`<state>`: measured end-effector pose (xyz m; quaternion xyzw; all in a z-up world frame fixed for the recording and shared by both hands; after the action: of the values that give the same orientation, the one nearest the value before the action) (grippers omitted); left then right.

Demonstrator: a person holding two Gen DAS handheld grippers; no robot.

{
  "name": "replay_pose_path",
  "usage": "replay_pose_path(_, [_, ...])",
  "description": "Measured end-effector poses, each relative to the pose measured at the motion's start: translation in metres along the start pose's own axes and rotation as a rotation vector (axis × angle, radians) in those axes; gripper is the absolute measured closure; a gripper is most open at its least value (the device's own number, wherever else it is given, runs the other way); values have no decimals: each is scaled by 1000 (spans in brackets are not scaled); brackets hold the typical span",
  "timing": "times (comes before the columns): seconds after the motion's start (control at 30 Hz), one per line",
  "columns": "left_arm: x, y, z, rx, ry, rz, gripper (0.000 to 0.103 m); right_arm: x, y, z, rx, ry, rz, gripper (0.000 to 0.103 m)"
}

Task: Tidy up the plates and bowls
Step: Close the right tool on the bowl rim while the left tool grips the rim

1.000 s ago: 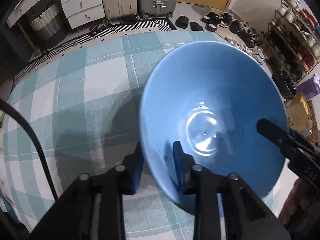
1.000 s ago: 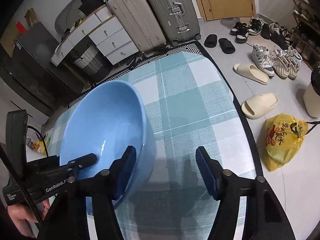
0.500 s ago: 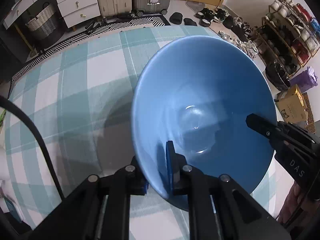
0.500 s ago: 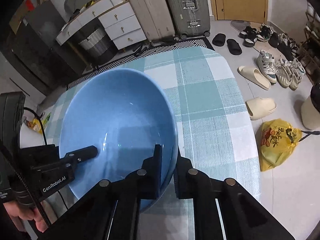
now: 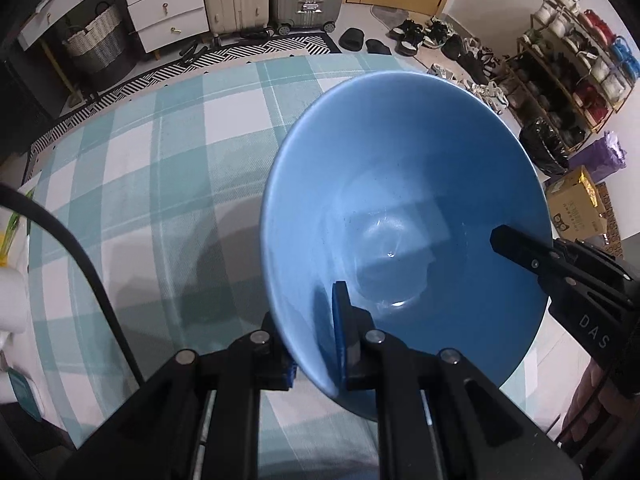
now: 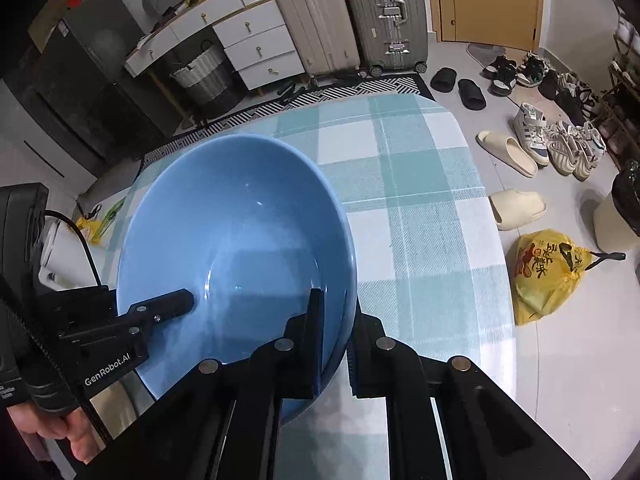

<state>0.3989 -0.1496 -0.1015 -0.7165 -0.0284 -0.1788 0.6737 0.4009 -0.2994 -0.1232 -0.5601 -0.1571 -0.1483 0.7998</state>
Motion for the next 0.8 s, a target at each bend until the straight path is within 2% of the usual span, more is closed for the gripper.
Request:
replay_pose_path(0.37, [-40, -61, 10, 31, 8, -83, 90, -27, -59, 50, 13, -40, -44, 94])
replay_pose_path(0.8, [-87, -110, 20, 30, -11, -119, 90, -74, -118, 95, 34, -41, -69, 94])
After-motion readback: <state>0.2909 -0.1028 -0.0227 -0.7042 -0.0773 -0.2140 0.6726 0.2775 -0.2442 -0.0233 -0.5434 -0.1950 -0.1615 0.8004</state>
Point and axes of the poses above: each gripper's, at about its wrist camera, not at the fingertips, and y roughly the way its jaws point, z to its left, x to its top, the point moved 9 cm from there along y, roughly the way its jaws point, and after that the axes turned 6 degrees about x, right-handed, at the moved point
